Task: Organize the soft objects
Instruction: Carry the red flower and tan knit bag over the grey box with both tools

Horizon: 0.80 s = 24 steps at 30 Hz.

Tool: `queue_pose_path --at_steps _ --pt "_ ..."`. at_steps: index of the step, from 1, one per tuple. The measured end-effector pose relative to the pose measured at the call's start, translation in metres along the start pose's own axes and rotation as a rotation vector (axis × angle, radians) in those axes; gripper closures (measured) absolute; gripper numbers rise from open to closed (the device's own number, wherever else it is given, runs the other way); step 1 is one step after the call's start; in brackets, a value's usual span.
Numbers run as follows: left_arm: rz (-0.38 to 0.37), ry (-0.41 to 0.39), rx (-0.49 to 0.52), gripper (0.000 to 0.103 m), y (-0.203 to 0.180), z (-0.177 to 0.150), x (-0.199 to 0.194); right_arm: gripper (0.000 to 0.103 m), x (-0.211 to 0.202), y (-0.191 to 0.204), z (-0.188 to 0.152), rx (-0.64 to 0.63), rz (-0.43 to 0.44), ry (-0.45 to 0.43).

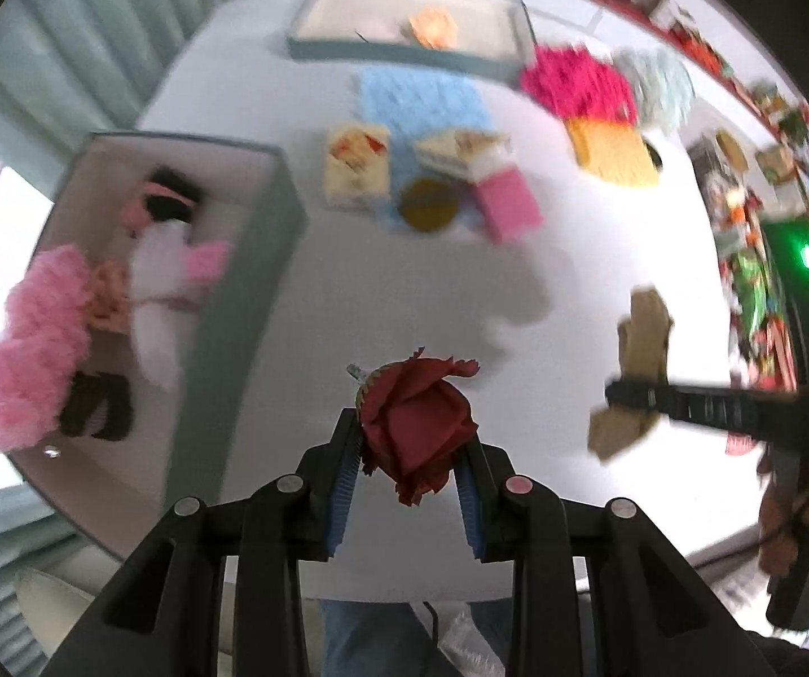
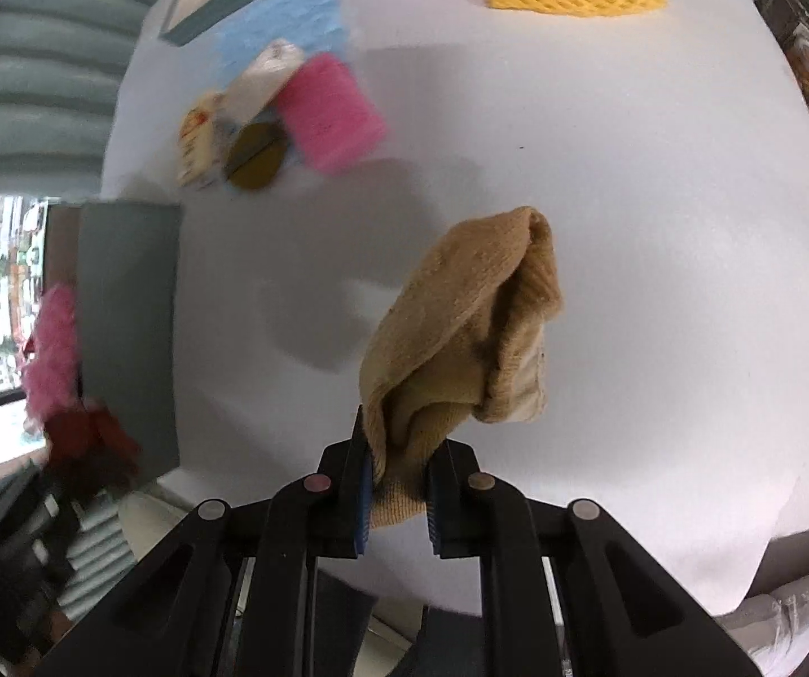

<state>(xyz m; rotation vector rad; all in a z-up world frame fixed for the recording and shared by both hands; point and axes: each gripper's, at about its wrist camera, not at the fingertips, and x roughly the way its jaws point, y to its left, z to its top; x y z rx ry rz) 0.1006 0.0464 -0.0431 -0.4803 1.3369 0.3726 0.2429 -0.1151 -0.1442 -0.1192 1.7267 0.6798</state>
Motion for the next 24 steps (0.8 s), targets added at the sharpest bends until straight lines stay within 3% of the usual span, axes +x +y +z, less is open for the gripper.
queue_pose_path --at_steps 6,15,24 --pt "0.047 -0.085 -0.123 0.071 0.039 -0.01 -0.03 0.087 -0.021 0.038 -0.005 -0.122 0.027 -0.023" --pt "0.093 -0.147 -0.273 0.071 0.118 -0.03 -0.056 0.087 -0.04 0.135 0.003 -0.322 0.059 -0.084" --pt "0.1 -0.15 -0.242 0.071 0.159 -0.021 -0.048 0.087 -0.031 0.219 -0.005 -0.429 0.047 -0.104"
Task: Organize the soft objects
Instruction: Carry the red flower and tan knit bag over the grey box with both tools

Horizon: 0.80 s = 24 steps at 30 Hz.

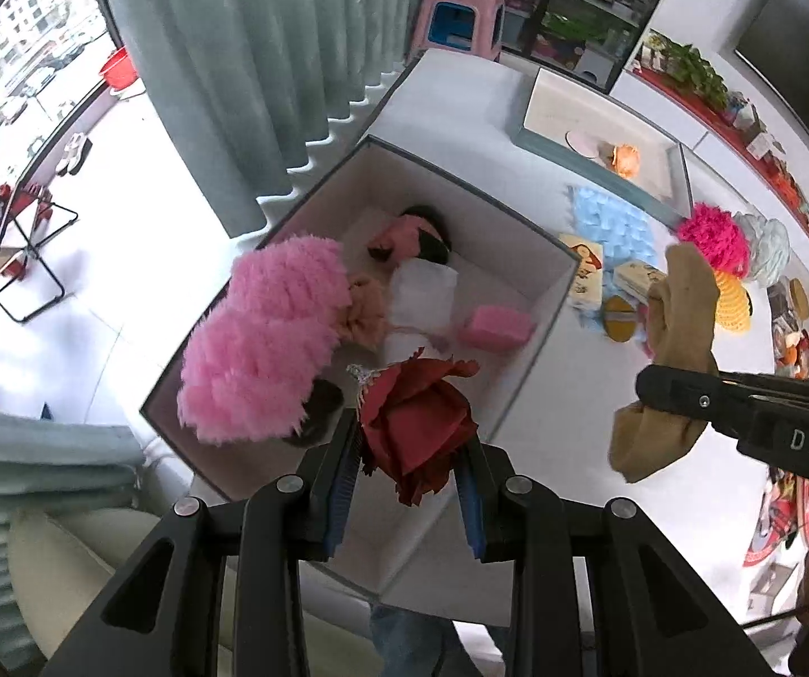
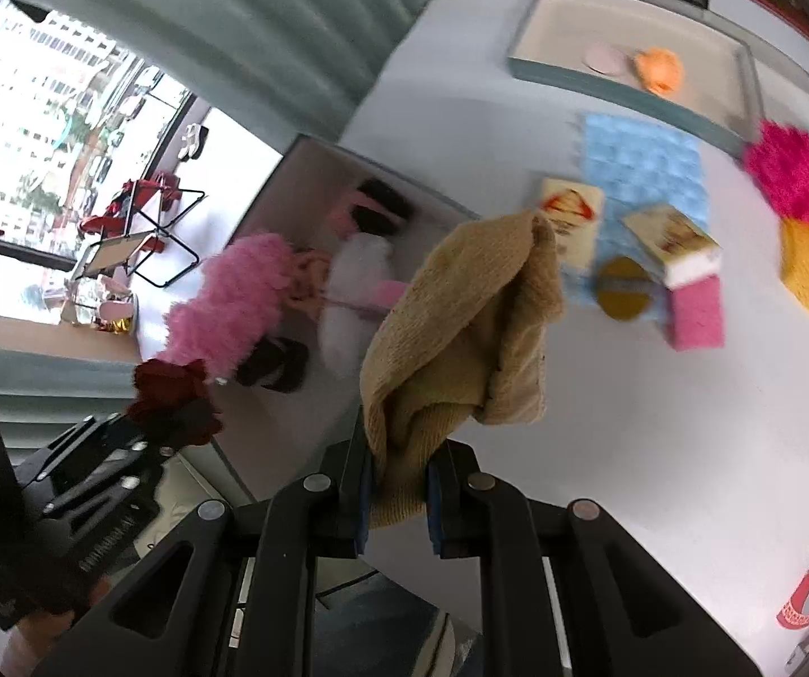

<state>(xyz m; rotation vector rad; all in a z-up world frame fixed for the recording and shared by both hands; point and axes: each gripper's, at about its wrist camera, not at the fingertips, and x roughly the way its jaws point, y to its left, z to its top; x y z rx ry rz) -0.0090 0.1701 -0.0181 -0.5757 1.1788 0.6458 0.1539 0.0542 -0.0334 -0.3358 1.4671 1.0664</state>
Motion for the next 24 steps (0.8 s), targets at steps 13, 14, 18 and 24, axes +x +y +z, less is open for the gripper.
queue_pose_path --at_steps 13,14,18,24 --pt "-0.014 -0.012 0.031 0.071 0.031 0.018 0.015 0.087 0.016 0.06 0.019 -0.047 -0.088 0.006" --pt "-0.02 -0.013 0.026 0.071 0.033 0.018 0.016 0.087 0.016 0.062 0.02 -0.051 -0.093 0.006" --pt "-0.026 -0.019 0.02 0.071 0.038 0.018 0.019 0.087 0.017 0.072 0.025 -0.069 -0.118 0.012" --pt "-0.047 -0.019 -0.002 0.071 0.043 0.019 0.024 0.087 0.021 0.084 0.027 -0.101 -0.155 0.034"
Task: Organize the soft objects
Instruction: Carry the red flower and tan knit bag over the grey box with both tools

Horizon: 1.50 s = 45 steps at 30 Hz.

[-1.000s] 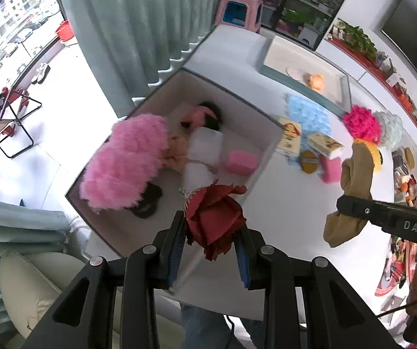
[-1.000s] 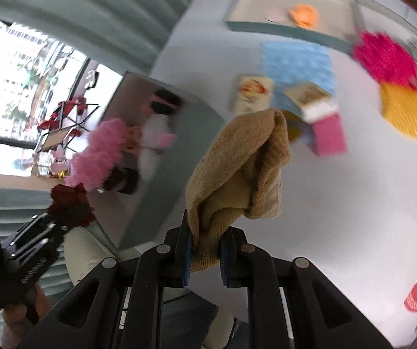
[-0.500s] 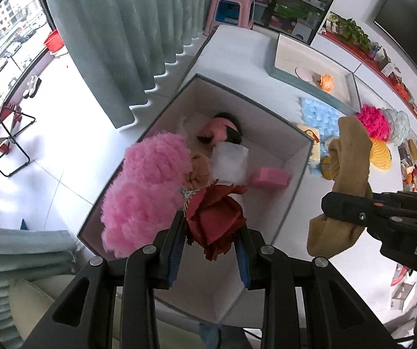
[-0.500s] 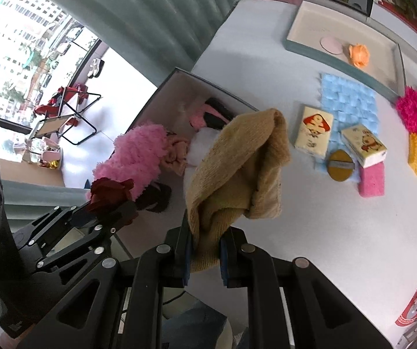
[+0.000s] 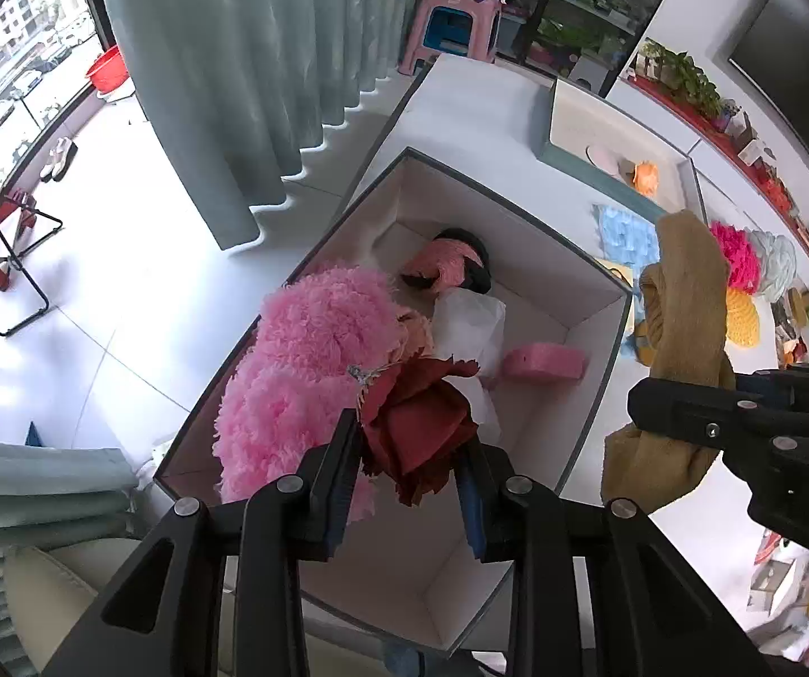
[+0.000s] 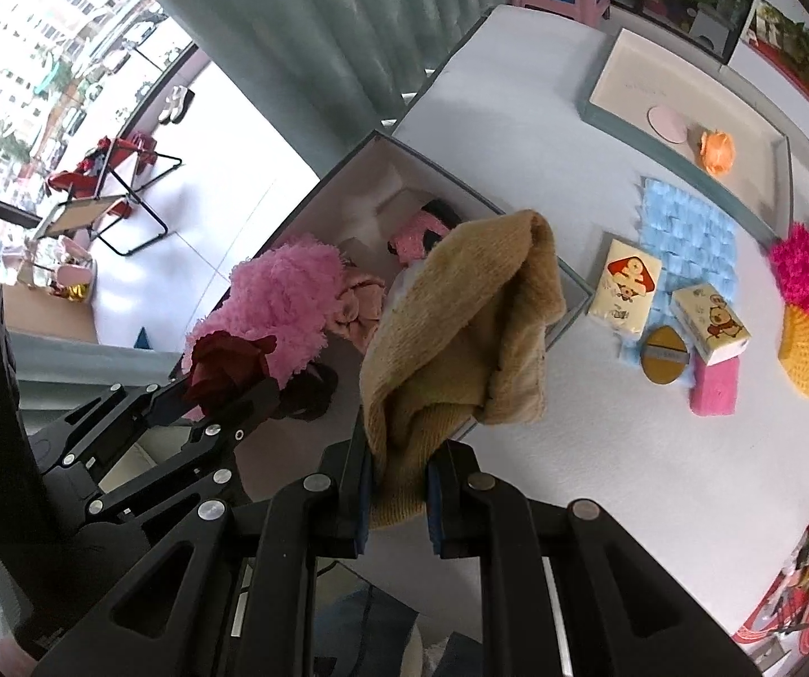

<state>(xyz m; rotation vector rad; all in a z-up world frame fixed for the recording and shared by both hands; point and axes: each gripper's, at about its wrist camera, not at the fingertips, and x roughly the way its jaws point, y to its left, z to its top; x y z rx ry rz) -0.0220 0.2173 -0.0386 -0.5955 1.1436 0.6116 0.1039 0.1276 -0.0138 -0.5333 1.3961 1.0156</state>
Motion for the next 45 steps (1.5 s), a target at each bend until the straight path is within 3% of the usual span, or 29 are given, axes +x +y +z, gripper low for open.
queue_pose_path --at_steps 26,45 --pt "-0.017 0.014 -0.034 0.071 0.012 0.004 0.01 0.087 0.011 0.017 0.015 -0.07 -0.063 0.042" --pt "-0.025 0.042 -0.038 0.071 0.014 0.009 0.022 0.087 0.027 0.023 0.025 -0.088 -0.062 0.083"
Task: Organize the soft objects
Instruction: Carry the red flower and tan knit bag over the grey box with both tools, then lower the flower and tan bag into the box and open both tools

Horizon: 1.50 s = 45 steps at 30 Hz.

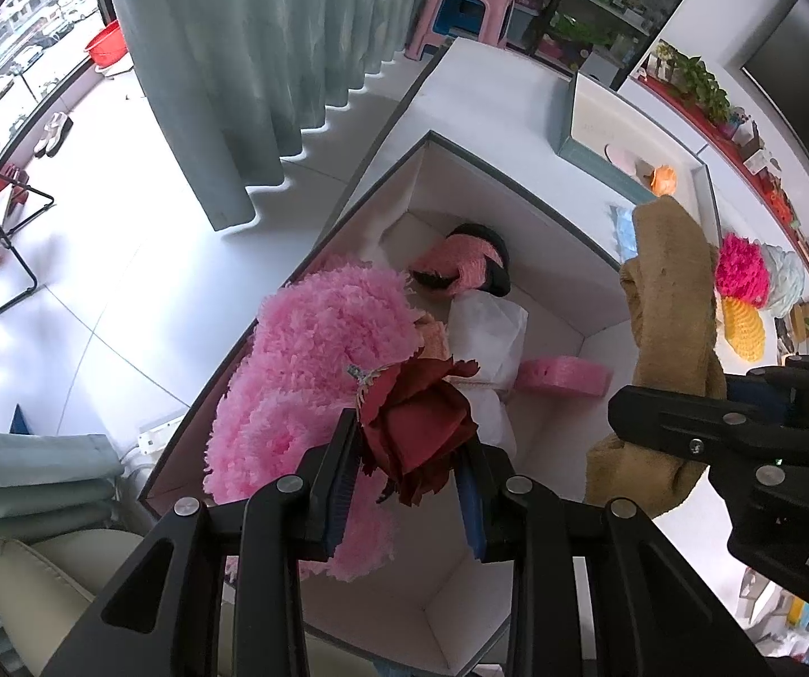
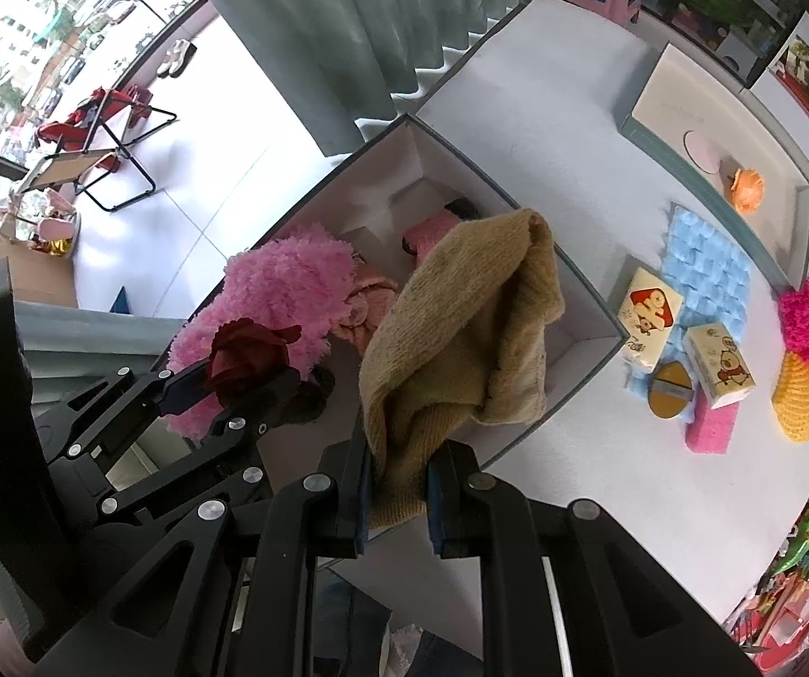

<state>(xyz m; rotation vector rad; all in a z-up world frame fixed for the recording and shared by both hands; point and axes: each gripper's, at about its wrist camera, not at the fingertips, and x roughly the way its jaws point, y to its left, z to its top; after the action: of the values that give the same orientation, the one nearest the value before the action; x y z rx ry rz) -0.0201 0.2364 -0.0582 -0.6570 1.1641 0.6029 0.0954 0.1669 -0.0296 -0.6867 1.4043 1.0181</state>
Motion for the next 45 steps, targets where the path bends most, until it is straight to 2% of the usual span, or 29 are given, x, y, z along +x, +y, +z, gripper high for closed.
queue_pose_path --at_steps 45 --pt "0.072 0.032 -0.002 0.071 -0.001 0.0 0.015 0.086 0.016 -0.003 -0.002 0.001 0.0 0.033"
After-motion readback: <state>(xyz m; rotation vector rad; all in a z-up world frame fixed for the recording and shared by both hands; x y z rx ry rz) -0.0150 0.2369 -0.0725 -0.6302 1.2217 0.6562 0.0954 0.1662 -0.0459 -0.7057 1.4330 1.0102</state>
